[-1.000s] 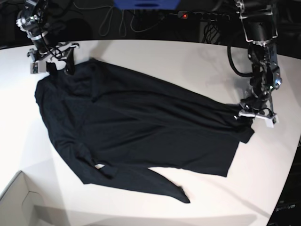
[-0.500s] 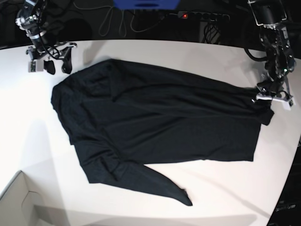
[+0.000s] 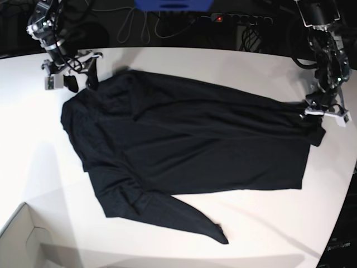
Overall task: Layout the t-shirt on the table in an organized manner, then fold the t-shirt properly
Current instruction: 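Lower the right gripper onto the collar corner and grasp it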
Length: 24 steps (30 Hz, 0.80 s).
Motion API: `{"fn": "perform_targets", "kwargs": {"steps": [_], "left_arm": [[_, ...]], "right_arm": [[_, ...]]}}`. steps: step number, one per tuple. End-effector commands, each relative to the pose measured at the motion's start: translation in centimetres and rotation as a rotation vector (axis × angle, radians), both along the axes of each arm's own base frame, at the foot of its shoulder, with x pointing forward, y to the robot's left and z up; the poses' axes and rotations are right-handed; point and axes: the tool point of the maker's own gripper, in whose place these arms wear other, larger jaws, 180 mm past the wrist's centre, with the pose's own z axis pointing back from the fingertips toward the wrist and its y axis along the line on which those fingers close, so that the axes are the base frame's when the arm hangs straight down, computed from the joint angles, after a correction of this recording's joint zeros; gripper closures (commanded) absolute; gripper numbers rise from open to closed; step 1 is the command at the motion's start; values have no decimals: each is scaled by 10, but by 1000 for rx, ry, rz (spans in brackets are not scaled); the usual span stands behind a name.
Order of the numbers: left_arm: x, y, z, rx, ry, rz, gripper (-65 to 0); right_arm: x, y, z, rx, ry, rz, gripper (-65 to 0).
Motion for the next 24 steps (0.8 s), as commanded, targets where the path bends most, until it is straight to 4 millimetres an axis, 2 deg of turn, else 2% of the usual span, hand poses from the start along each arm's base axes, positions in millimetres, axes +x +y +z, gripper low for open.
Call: {"fn": "perform_targets", "kwargs": {"steps": [1,5,17,19,21,24], "left_arm": [[-6,12,2,21,18,21,0],[-8,15,3,23,16,33,0],[-15,16,-1,23,32,35,0],[-15,17,0,26,32,34,0],[-15,18,0,27,32,34,0],[-15,19,1,29,31,35,0]], "right_arm": [[8,-1,9,15,-47,-5,-378],[20,-1,6,32,-57,-12,-378],[30,-6,-19,78,-15,-31,-373],[30,-7,-20,76,-11,-31,-340],[30,-12,-19,62,-10,-26,-274],[28,-18,-20,47,-3,-21,-115]]}}
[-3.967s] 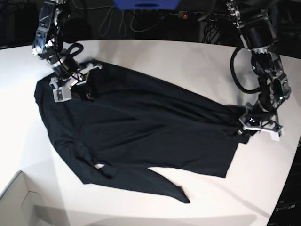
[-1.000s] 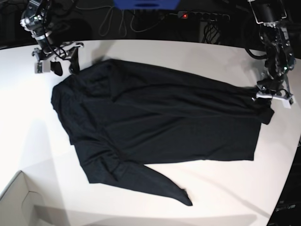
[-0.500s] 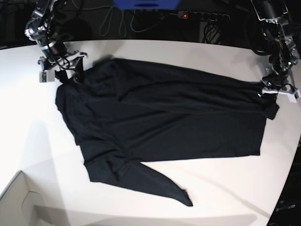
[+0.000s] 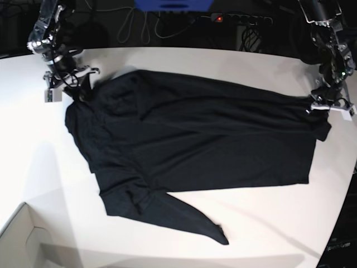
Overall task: Layout the t-shirt on the table in an organized manner, then fold the t-shirt properly
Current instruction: 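Lower the right gripper onto the collar corner and grasp it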
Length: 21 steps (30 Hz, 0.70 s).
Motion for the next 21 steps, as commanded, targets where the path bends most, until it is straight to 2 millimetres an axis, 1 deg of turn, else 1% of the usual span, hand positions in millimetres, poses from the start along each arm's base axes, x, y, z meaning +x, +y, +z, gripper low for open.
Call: {"fn": "perform_targets", "kwargs": {"steps": [1,2,3,8,12,14,16,17,19,21], "left_arm": [[-4,6,1,12,26,3,0],[-4,6,1,12,26,3,0],[-4,6,1,12,26,3,0],[-4,6,1,13,24,3,0],[-4,6,1,11,24,3,0],[-4,5,0,10,24,3,0],[-4,5,0,8,24,3,0],[-4,5,0,8,24,3,0],[-4,5,0,8,24,3,0],[-3,3,-1,6,26,-1,0]], "right_arm": [[4,-2,9,4,-38,-2,-56],[4,-3,9,2,-39,-3,-6],[3,-6,10,-1,-39,-10,0],[-2,-27,12,-20,-40,-65,0],[-6,-46,19,-45,-54,-116,0],[-7,-48,24,-57,-64,-121,0],[-10,-42,28,-71,-64,-92,0],[-8,-32,30,-71,-69,-58,-2],[-2,-14,37,-70,-89,0,-59],[3,-2,41,-64,-103,35,-128]]}}
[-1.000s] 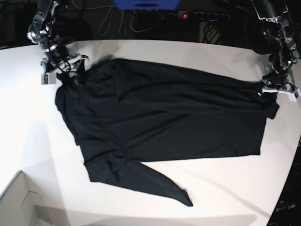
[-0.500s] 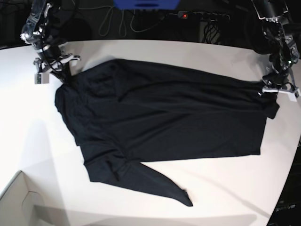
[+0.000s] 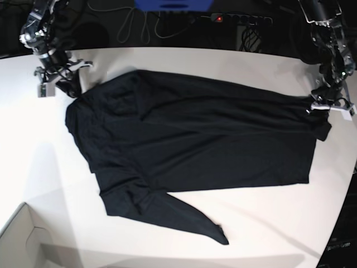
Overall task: Layout the t-shirt on the table in an organized manner, then fold the t-shirt properly
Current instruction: 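Lower the right gripper onto the collar corner and grasp it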
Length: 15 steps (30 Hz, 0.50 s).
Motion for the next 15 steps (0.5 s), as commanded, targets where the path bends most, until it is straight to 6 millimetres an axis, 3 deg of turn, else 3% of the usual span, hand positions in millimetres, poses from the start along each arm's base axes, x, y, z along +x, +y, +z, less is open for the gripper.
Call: {"fn": "perform_targets", "kwargs": {"steps": [1,4,6,10,15], "left_arm": [[-3,3,-1,7,27,-1,0],[-4,3,-2,7,30,-1,0],[-4,3,-3,5,33,0,0],[-5,3,-4,3,36,-1,0],[-5,2,-4,2,36,-1,0]], "right_arm": [[11,2,16,3,-64,17,-169],[24,12,21,15,-90,41,-274],[30,13,22,20,-100,44,-303],[45,20,18,49,-104,54,-306],[56,15,0,5,-56,65,-309]]}}
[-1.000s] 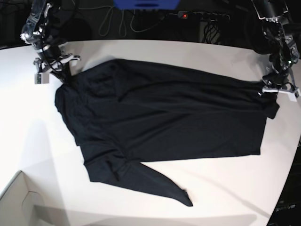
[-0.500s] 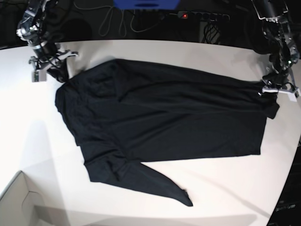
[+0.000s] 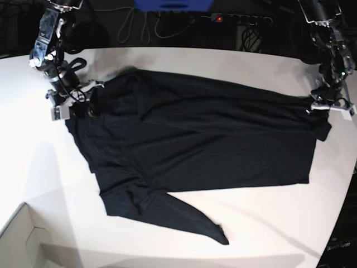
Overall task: Layout the t-shirt on the table in an organized manner, then fold the t-shirt properly
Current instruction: 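Lower the right gripper onto the collar corner and grasp it, then pull the collar corner with the right gripper away from the left gripper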
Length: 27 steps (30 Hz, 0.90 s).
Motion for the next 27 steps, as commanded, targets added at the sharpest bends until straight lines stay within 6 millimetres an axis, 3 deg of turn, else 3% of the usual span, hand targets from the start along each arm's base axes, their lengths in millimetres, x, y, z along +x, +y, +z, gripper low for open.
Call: {"fn": "perform_targets", "kwargs": {"steps": [1,8,17,19,25,27], "left_arm": [[-4,2,-3,0,35,-3,0],[-3,1,-2,0,33,-5,0],[-2,1,-2,-2,32,-4,0],[-2,1,-2,-2,31,-4,0],[-1,2,-1,-1,28,-1,0],[-1,2,-1,-1,28,-1,0]], "right_arm": [[11,-2,9,-7,-42,3,-310],[15,2,-2,-28,-10,10,-307],[21,3,14,-47,-54,15,-302],[21,4,14,-46,-56,16,-260],[20,5,11,-43,-47,16,0],[14,5,7,-43,-33,16,0]]}}
